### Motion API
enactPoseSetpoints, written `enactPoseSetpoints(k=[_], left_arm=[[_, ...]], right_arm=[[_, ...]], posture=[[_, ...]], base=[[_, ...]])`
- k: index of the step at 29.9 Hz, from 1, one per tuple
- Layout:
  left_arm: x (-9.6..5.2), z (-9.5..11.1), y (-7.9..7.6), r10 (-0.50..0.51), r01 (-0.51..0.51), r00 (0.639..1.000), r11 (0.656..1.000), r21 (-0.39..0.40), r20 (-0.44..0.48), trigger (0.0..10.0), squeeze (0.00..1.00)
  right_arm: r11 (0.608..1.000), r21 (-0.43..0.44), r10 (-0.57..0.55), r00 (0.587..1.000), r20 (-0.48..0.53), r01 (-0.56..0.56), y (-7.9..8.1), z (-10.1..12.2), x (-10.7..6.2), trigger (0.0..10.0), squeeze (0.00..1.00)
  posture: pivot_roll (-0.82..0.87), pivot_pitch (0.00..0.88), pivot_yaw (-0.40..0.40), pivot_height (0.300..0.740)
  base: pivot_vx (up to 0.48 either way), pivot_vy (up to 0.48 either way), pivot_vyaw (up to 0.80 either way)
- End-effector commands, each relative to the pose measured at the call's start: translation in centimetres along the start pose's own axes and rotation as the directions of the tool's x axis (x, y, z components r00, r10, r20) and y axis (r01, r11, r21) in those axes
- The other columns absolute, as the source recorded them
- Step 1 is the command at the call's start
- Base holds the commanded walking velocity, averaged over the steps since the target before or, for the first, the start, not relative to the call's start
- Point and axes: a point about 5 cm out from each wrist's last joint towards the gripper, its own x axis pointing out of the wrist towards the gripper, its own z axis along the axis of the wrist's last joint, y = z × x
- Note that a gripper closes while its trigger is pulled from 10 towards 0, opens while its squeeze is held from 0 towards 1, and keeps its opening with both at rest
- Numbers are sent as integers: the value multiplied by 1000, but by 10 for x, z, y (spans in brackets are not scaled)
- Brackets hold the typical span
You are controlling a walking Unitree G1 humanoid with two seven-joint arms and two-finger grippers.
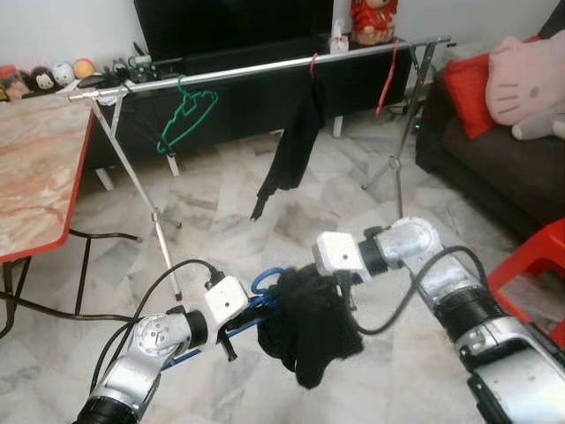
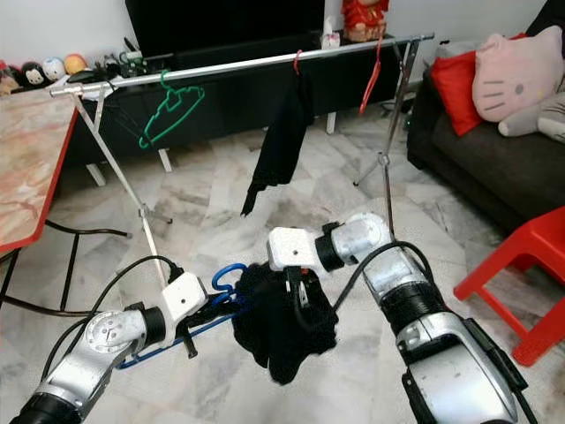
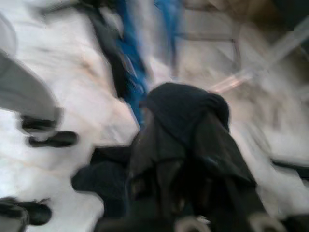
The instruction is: Hang hanger
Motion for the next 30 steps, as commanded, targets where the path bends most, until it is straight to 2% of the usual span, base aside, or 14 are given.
enactPoseSetpoints(k=[1, 4, 6, 11, 17, 18, 25, 28, 30], left_arm=[[-5, -4, 4, 12, -12, 1000, 1000, 21, -23, 10000, 0], [-7, -9, 3, 19, -16, 998, 999, 39, -62, 10000, 0], [-8, -13, 2, 13, -9, 996, 999, 44, -88, 10000, 0], [-10, -15, -2, -6, 9, 996, 999, 33, -89, 10000, 0], [-14, -15, -7, -52, 55, 994, 998, 32, -96, 10000, 0], [-14, -11, -9, -81, 82, 994, 996, 17, -68, 10000, 0], [-12, -4, -12, -100, 100, 995, 995, -10, -15, 10000, 0], [-11, -3, -11, -82, 81, 997, 997, -11, -7, 10000, 0], [-9, -2, -4, -13, 13, 1000, 1000, -1, -1, 10000, 0]], right_arm=[[997, -15, -74, 997, -36, 73, -9, 2, -3, 10000, 0], [987, 19, -159, 981, -113, 162, -12, -8, -2, 10000, 0], [967, 40, -242, 953, -182, 253, -15, -18, 1, 10000, 0], [957, 12, -280, 929, -240, 291, -14, -26, 3, 10000, 0], [958, -21, -279, 917, -285, 285, -10, -33, 5, 10000, 0], [969, -25, -245, 937, -248, 247, -6, -31, 9, 10000, 0], [988, -39, -157, 976, -150, 152, 0, -21, 16, 10000, 0], [995, -35, -100, 987, -124, 97, 4, -19, 18, 10000, 0], [997, -30, -73, 991, -112, 70, 7, -18, 20, 10000, 0]], posture=[[-127, 0, 38, 740], [-124, 0, 39, 740], [-124, 0, 41, 740], [-126, 0, 42, 740], [-127, 0, 43, 740], [-125, 0, 40, 740], [-125, 0, 37, 740], [-124, 0, 36, 740], [-124, 0, 36, 740]], base=[[0, 0, 0], [0, 0, 0], [0, 0, 0], [0, 0, 0], [0, 0, 0], [0, 0, 0], [0, 0, 0], [0, 0, 0], [0, 0, 0]])
